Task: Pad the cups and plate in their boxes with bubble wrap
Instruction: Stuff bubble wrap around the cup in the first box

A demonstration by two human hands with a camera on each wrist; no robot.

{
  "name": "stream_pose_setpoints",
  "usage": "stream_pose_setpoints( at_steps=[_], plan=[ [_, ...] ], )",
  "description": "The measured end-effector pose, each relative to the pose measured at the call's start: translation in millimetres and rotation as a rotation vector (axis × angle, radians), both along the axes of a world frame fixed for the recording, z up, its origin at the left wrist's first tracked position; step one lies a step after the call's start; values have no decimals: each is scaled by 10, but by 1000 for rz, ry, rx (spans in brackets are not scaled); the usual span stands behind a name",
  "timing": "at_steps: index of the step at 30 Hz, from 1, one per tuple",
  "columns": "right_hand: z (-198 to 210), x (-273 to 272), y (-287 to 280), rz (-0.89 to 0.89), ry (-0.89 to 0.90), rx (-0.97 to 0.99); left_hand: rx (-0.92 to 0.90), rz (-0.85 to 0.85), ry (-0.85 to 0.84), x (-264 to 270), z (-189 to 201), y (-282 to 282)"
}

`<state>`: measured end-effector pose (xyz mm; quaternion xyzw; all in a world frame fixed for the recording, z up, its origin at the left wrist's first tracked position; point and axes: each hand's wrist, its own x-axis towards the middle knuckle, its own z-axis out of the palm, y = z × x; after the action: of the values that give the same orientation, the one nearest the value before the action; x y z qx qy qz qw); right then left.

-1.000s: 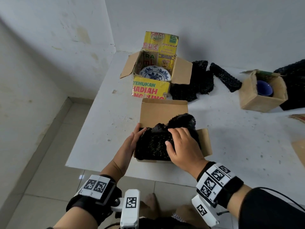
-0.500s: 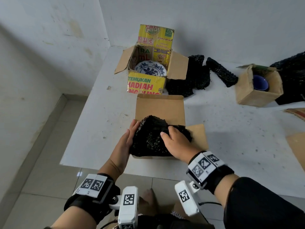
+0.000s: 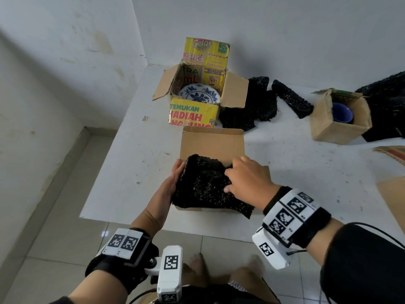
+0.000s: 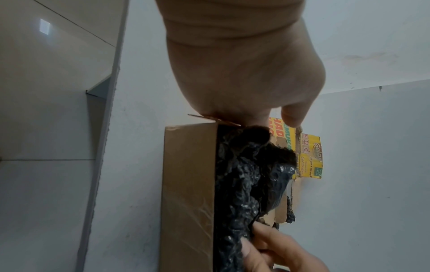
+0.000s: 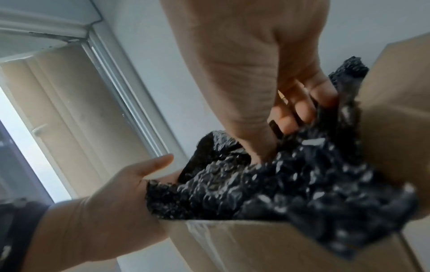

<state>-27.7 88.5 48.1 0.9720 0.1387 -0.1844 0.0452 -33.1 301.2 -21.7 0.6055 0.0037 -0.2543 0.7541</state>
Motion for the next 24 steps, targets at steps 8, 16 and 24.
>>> stream_pose_setpoints(
  at_steps=[8,16,24],
  plan=[
    [-144,23,-113,154,214,-33,41,-11,-28,6,-37,-7],
    [-267,-108,32,21,18,8,76,-42,-44,5,82,-27],
    [-141,-145,147,-57,88,36,80,-48,-39,0,32,-25]
  ],
)
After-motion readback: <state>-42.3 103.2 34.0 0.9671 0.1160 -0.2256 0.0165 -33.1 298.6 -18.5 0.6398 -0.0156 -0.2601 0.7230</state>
